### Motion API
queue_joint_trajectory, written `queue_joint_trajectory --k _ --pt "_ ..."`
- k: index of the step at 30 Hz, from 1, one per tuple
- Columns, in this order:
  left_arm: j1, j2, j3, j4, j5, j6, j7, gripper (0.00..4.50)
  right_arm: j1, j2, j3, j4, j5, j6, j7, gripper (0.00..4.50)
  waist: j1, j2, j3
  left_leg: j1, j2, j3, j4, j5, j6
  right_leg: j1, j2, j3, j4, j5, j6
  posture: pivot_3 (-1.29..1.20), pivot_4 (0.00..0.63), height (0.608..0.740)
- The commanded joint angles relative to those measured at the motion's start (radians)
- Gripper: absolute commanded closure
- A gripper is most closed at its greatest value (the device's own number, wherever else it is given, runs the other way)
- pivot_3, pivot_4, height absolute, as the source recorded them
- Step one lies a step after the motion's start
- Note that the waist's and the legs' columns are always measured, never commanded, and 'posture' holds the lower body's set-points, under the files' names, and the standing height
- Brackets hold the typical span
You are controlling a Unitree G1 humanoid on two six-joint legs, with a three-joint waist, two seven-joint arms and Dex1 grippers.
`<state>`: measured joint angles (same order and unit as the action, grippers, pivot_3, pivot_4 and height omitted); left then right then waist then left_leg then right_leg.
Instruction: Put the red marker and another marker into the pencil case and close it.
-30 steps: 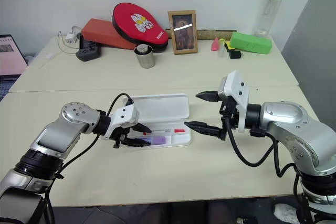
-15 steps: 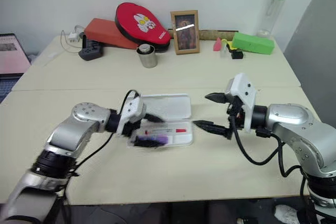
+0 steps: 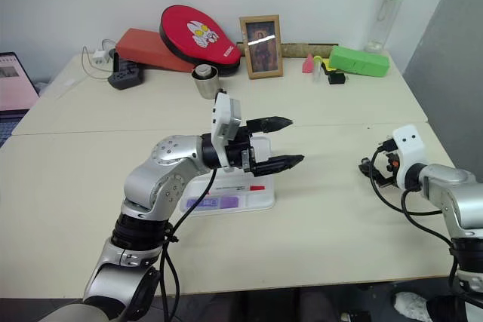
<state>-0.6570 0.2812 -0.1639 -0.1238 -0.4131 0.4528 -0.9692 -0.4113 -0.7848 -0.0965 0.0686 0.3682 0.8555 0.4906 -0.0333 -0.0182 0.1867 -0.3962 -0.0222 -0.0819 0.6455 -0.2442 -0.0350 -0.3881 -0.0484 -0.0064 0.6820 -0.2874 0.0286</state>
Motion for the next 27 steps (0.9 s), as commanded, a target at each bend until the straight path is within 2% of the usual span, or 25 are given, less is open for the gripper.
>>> queue_joint_trajectory --k 1,4,7,9,10,12,22,24,27 --pt "-0.032 -0.02 0.0 -0.012 -0.005 -0.034 0.014 0.01 -0.043 0.011 -0.005 0.072 -0.047 -0.068 0.001 0.0 0.002 0.0 0.0 -0.001 0.0 0.0 0.0 0.0 0.0 0.0 0.0 0.0 0.0 0.0 0.0 0.0 0.15 0.74" --pt "-0.042 -0.02 -0.004 0.006 0.014 -0.047 0.025 0.01 -0.051 0.027 0.003 0.091 -0.051 -0.082 0.033 0.0 0.002 0.0 0.0 -0.001 0.0 0.001 0.0 0.0 0.0 0.0 -0.001 0.0 -0.001 0.0 0.0 0.0 0.15 0.74" --pt "-0.04 -0.014 -0.002 0.01 0.014 -0.055 0.026 0.0 -0.055 0.032 0.006 0.097 -0.064 -0.086 0.041 0.42 0.002 0.0 0.0 -0.001 0.0 0.001 0.0 0.0 0.0 0.0 -0.001 0.0 -0.001 0.0 0.0 0.0 0.15 0.74" --pt "-0.039 -0.011 0.003 0.005 0.012 -0.052 0.029 0.0 -0.047 0.027 0.008 0.083 -0.068 -0.08 0.058 1.05 0.003 0.0 0.0 -0.001 0.0 0.001 0.0 0.0 0.0 0.0 -0.001 -0.001 -0.001 0.0 0.0 0.0 0.15 0.74" --pt "-0.039 -0.01 0.004 0.004 0.012 -0.051 0.03 0.0 -0.044 0.026 0.009 0.076 -0.07 -0.078 0.064 1.13 0.003 0.0 0.0 -0.001 0.0 0.001 0.0 0.0 0.0 0.0 -0.001 -0.001 -0.001 0.0 0.0 0.0 0.15 0.74" --pt "-0.038 -0.006 0.003 0.003 0.012 -0.05 0.028 0.0 -0.041 0.027 0.01 0.067 -0.075 -0.077 0.072 1.57 0.003 0.0 0.0 -0.001 0.0 0.001 0.0 0.0 0.0 0.0 -0.001 -0.001 -0.001 0.0 0.0 0.0 0.15 0.74" --pt "-0.057 -0.009 0.006 0.019 -0.002 -0.028 0.02 0.0 -0.05 0.026 0.004 0.044 -0.081 -0.068 0.092 4.04 0.003 0.0 0.0 -0.001 0.0 0.0 0.0 0.0 0.0 0.0 -0.001 -0.001 -0.001 0.0 0.0 0.0 0.15 0.74" --pt "-0.058 -0.008 0.004 0.023 -0.001 -0.028 0.016 0.0 -0.05 0.026 0.002 0.04 -0.083 -0.071 0.091 4.25 0.003 0.0 0.0 -0.001 0.0 0.001 0.0 0.0 0.0 0.0 -0.001 -0.001 -0.001 0.0 0.0 0.0 0.15 0.74" --pt "-0.052 0.007 0.006 0.023 0.004 -0.024 0.013 0.0 -0.056 0.021 -0.012 0.007 -0.076 -0.098 0.101 4.25 0.002 0.0 0.0 -0.001 0.0 0.001 0.0 0.0 0.0 0.0 -0.001 -0.001 -0.001 0.0 0.0 0.0 0.15 0.74"
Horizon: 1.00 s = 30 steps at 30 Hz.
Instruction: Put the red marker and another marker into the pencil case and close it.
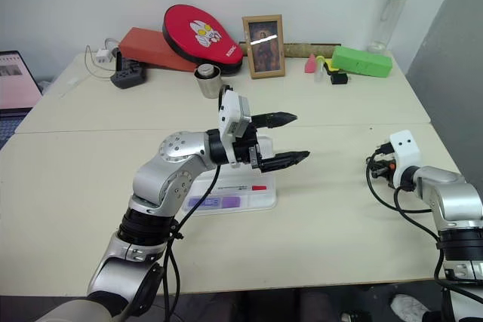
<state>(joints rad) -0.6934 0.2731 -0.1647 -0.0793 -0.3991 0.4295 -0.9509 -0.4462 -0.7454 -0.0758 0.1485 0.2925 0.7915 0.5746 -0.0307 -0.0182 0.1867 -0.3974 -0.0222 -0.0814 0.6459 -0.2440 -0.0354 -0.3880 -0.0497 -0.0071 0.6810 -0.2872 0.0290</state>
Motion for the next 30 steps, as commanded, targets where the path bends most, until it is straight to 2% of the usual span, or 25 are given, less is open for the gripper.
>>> queue_joint_trajectory --k 1,6,10,16,20,25,30 --pt "-0.006 0.032 0.015 -0.03 -0.013 0.008 -0.01 0.0 -0.026 -0.024 -0.033 -0.101 0.008 -0.043 0.034 4.25 -0.001 0.0 0.0 0.0 0.0 0.0 0.0 0.0 0.0 0.0 0.0 0.0 0.0 0.0 0.0 0.0 0.15 0.74" --pt "0.07 0.154 0.076 -0.11 -0.063 0.071 -0.043 0.0 -0.028 -0.054 0.006 -0.294 0.087 -0.124 0.232 4.25 -0.006 0.0 0.0 0.001 0.001 0.0 0.0 0.0 0.0 0.0 0.001 0.0 0.0 0.0 0.0 0.0 0.15 0.74" --pt "0.207 0.332 0.175 -0.232 -0.133 0.136 -0.105 0.0 -0.048 -0.085 0.141 -0.469 0.158 -0.114 0.439 4.25 -0.009 0.001 0.0 0.0 0.003 -0.002 -0.001 0.0 0.0 -0.001 0.003 0.0 0.0 0.0 0.0 0.0 0.15 0.74" --pt "0.391 0.521 0.345 -0.336 -0.26 0.207 -0.17 0.0 -0.156 -0.013 0.346 -0.461 0.081 -0.165 0.518 4.25 -0.002 0.0 0.0 0.001 0.003 -0.006 0.0 0.0 0.0 0.0 0.003 -0.001 0.0 0.0 0.0 0.0 0.15 0.74" --pt "0.524 0.641 0.42 -0.369 -0.26 0.204 -0.233 0.0 -0.219 0.053 0.454 -0.371 -0.006 -0.211 0.53 4.25 0.004 -0.001 0.001 0.0 0.001 -0.007 0.0 0.0 0.0 0.0 0.0 -0.001 -0.001 0.0 0.0 0.0 0.15 0.74" --pt "0.562 0.679 0.487 -0.383 -0.289 0.212 -0.205 0.0 -0.268 0.125 0.534 -0.273 -0.091 -0.25 0.531 4.25 0.004 -0.001 0.001 0.0 0.0 -0.009 -0.001 0.0 0.0 -0.001 -0.002 -0.002 -0.001 0.0 0.0 0.0 0.15 0.74" --pt "0.558 0.669 0.48 -0.415 -0.305 0.227 -0.158 0.0 -0.273 0.151 0.558 -0.227 -0.138 -0.274 0.549 4.25 0.004 -0.001 0.001 0.0 0.0 -0.008 -0.001 0.0 0.0 -0.001 -0.002 -0.002 -0.001 0.0 0.0 0.0 0.15 0.74"
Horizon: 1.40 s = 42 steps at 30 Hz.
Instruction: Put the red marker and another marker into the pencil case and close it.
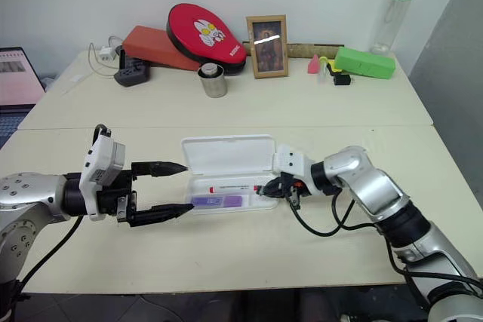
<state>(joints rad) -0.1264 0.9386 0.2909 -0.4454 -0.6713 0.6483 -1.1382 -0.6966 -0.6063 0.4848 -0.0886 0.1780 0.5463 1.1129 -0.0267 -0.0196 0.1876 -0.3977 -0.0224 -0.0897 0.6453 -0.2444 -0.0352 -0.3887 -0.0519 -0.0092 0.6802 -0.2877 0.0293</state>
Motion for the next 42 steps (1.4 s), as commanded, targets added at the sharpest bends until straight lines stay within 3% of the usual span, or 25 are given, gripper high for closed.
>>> queue_joint_trajectory --k 1,14,16,23,31,35,42 --pt "-0.009 0.002 0.022 -0.056 -0.038 0.012 0.037 0.0 -0.023 0.016 0.0 0.017 -0.028 -0.033 0.013 4.25 -0.001 0.0 0.0 0.0 0.0 0.0 0.0 0.0 0.0 0.0 0.0 0.0 0.0 0.0 0.0 0.0 0.15 0.74" --pt "-0.043 0.006 -0.009 -0.062 -0.057 0.022 0.072 0.0 -0.035 0.09 0.007 0.07 -0.089 -0.044 0.024 4.25 -0.004 0.0 0.0 0.001 0.001 0.0 0.0 0.0 0.0 0.0 0.001 0.0 0.001 0.0 0.0 0.0 0.15 0.74" --pt "-0.054 0.006 -0.02 -0.058 -0.053 0.021 0.072 0.0 -0.038 0.097 0.009 0.078 -0.097 -0.049 0.024 3.55 -0.004 0.0 0.0 0.001 0.001 0.0 0.0 0.0 0.0 0.0 0.001 0.0 0.001 0.0 0.0 0.0 0.15 0.74" --pt "-0.07 0.005 -0.032 -0.046 -0.05 0.014 0.066 0.0 -0.036 0.098 -0.012 0.051 -0.085 -0.04 0.041 1.74 -0.004 0.0 0.0 0.001 0.001 0.0 0.0 0.0 0.0 0.0 0.001 0.0 0.001 0.0 0.0 0.0 0.15 0.74" --pt "-0.055 -0.006 -0.007 -0.035 -0.051 0.009 0.088 0.0 -0.072 0.084 -0.127 -0.048 0.059 0.03 0.107 0.05 -0.004 0.0 0.0 0.0 0.001 0.0 0.0 0.0 0.0 0.0 0.001 0.0 0.001 0.0 0.0 0.0 0.15 0.74" --pt "-0.036 -0.021 0.045 -0.04 -0.076 0.019 0.119 0.0 -0.165 0.111 -0.214 -0.039 0.162 0.079 0.124 0.05 -0.007 0.0 0.0 0.001 0.001 0.0 0.0 0.0 0.0 -0.001 0.001 0.001 0.001 0.0 0.0 0.0 0.15 0.74" --pt "0.019 -0.047 0.201 -0.034 -0.132 0.03 0.186 0.0 -0.448 0.228 -0.243 0.423 0.06 -0.099 0.031 0.05 -0.011 0.0 0.0 0.003 0.003 0.0 -0.001 0.0 0.0 0.0 0.001 0.001 0.001 0.001 -0.002 0.0 0.15 0.74"
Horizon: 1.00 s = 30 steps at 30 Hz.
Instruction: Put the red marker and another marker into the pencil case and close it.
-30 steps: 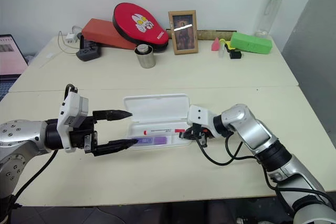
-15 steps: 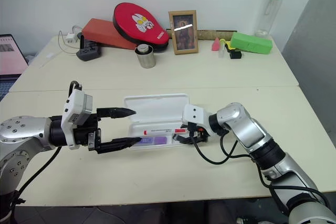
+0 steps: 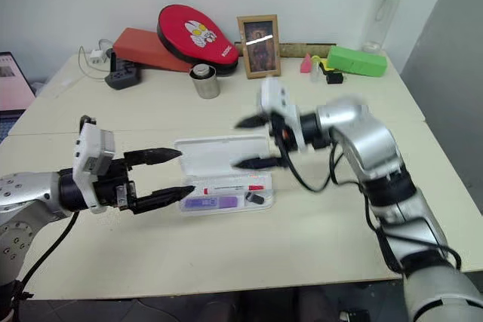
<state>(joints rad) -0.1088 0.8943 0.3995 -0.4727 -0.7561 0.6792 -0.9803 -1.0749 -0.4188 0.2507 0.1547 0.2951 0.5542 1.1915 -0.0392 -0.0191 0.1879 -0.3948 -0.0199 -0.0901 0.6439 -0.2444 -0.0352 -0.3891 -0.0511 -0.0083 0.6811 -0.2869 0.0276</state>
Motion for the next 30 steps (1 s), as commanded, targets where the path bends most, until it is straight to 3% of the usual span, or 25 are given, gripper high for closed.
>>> queue_joint_trajectory --k 1,3,6,11,21,23,30 --pt "-0.009 -0.009 0.125 0.002 -0.072 0.004 0.044 0.0 -0.109 0.064 -0.001 0.279 -0.086 -0.138 -0.074 0.05 0.003 0.0 0.0 0.0 0.0 0.0 0.0 0.0 0.0 0.0 0.0 0.0 -0.001 0.0 0.0 0.0 0.15 0.74" --pt "-0.021 -0.014 0.168 0.015 -0.107 0.012 0.067 0.0 -0.168 0.102 0.009 0.433 -0.129 -0.184 -0.103 0.05 0.004 0.0 0.0 0.0 -0.001 0.002 0.0 0.0 0.0 -0.001 0.0 0.001 0.0 0.0 0.0 0.0 0.15 0.74" --pt "-0.012 -0.015 0.203 0.025 -0.13 0.013 0.081 0.0 -0.234 0.151 0.023 0.623 -0.188 -0.259 -0.126 0.53 0.005 0.0 0.0 -0.001 -0.001 0.003 0.0 0.0 -0.001 -0.001 0.0 0.001 0.0 0.0 0.0 0.0 0.15 0.74" --pt "0.005 -0.018 0.225 0.021 -0.155 0.011 0.095 0.0 -0.3 0.206 0.026 0.815 -0.262 -0.356 -0.157 1.79 0.004 0.0 0.0 -0.002 -0.001 0.003 0.0 0.001 -0.001 -0.002 0.0 0.002 0.0 0.0 0.0 0.0 0.15 0.74" --pt "0.046 -0.016 0.234 0.015 -0.159 -0.01 0.101 0.0 -0.322 0.231 0.023 0.885 -0.32 -0.413 -0.12 4.23 0.004 0.0 0.0 -0.002 -0.001 0.003 0.0 0.0 -0.001 -0.002 0.0 0.002 0.0 0.0 0.0 0.0 0.15 0.74" --pt "0.045 -0.017 0.233 0.02 -0.159 -0.014 0.104 0.0 -0.319 0.234 0.025 0.887 -0.334 -0.418 -0.116 4.43 0.004 0.0 0.0 -0.002 -0.001 0.003 0.0 0.0 -0.001 -0.002 0.0 0.002 0.0 0.0 0.0 0.0 0.15 0.74" --pt "0.036 -0.017 0.23 0.029 -0.166 -0.018 0.105 0.0 -0.292 0.235 0.046 0.877 -0.384 -0.442 -0.089 4.43 0.004 0.0 0.0 -0.002 -0.001 0.003 0.0 0.0 -0.001 -0.002 0.0 0.002 0.0 0.0 0.0 0.0 0.15 0.74"
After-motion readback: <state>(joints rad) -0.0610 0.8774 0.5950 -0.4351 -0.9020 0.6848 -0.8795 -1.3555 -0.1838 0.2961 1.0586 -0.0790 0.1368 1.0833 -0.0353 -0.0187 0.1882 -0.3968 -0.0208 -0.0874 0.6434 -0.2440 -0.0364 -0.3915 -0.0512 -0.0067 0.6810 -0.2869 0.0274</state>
